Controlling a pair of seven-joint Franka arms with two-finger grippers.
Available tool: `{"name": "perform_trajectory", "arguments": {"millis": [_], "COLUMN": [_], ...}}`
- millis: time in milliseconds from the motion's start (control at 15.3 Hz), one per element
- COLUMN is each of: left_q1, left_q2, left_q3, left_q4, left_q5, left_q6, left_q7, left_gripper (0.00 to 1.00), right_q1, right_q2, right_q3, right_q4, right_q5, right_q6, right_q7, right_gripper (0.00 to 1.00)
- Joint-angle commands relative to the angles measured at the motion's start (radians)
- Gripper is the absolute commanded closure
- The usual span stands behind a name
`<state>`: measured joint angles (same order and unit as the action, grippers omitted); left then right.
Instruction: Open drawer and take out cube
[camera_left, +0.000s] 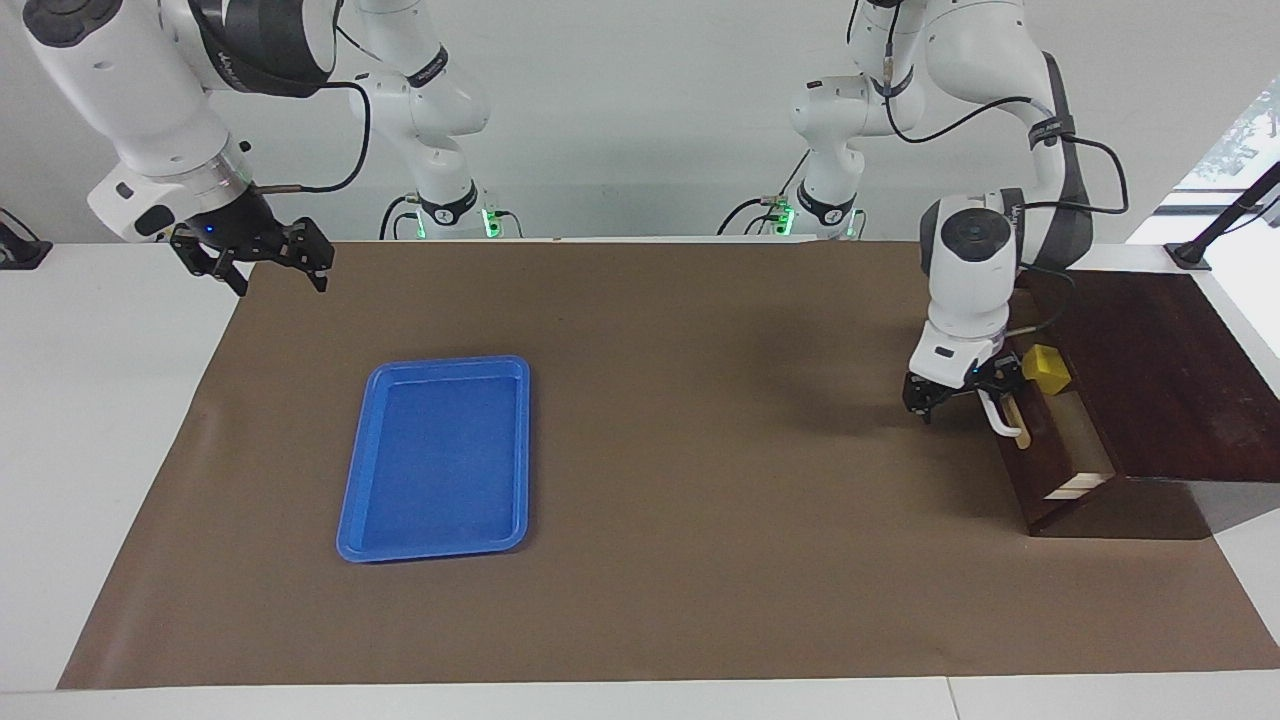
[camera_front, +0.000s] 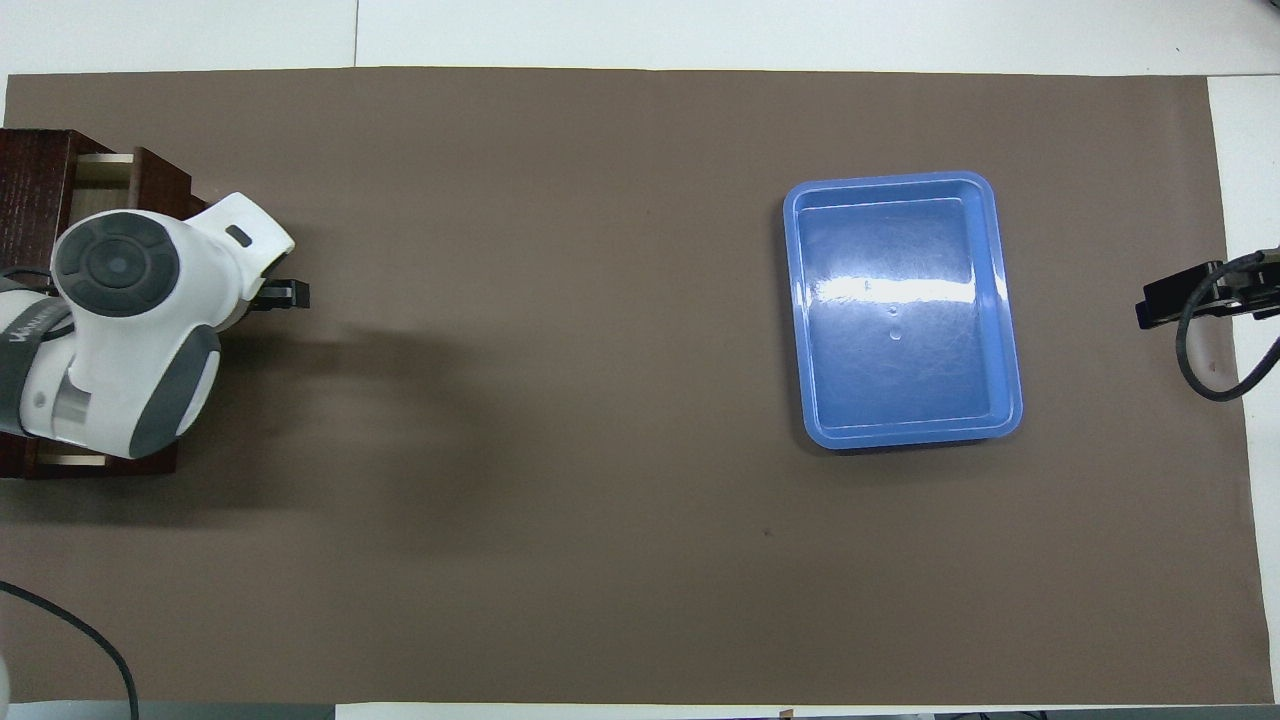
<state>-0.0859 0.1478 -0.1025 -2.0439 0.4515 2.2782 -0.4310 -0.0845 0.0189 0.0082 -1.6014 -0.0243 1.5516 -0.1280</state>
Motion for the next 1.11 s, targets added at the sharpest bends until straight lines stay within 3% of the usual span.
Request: {"name": "perform_trajectory", "arguments": {"millis": [0,131,457,653,784,1045], "left_q1": [-0.118,-0.159,-0.15,-0.134,-0.06,0.136], "left_q2": [0.024,0.026,0.022,0.033,0.044,-0.014], "left_q3": [0.001,0.003,0.004,0.01,0.015,0.015], "left_q4": [0.04,0.066,0.093,0.313,0.431,0.401], "left_q5": [-0.031,-0.094,-0.105,-0.187,-0.299,-0.436], "left_q6": [-0.066,-0.091,-0.137,-0.384,-0.508,-0.517], "left_q7": [-0.124,-0.127,-0.124,-0.123,-0.127,-0.225], "left_gripper": [0.0,0.0,0.0,0.0,0.0,0.0], "right_q1": [-0.006,-0.006,-0.006,-0.006,-0.006,-0.006], "right_q2": [-0.016,-0.016,-0.016,-0.016,-0.016,-0.016], "right_q3": [0.009,0.009,0.009,0.009,0.009,0.009], "right_q4": [-0.012,-0.012,-0.012,-0.012,-0.012,-0.012], "right_q5": [-0.012,-0.012,-0.012,-0.012,-0.012,-0.012], "right_q6": [0.004,0.004,0.004,0.004,0.004,0.004], "right_q7": [0.016,0.016,0.016,0.016,0.016,0.016], "right_gripper": [0.0,0.0,0.0,0.0,0.0,0.0]}}
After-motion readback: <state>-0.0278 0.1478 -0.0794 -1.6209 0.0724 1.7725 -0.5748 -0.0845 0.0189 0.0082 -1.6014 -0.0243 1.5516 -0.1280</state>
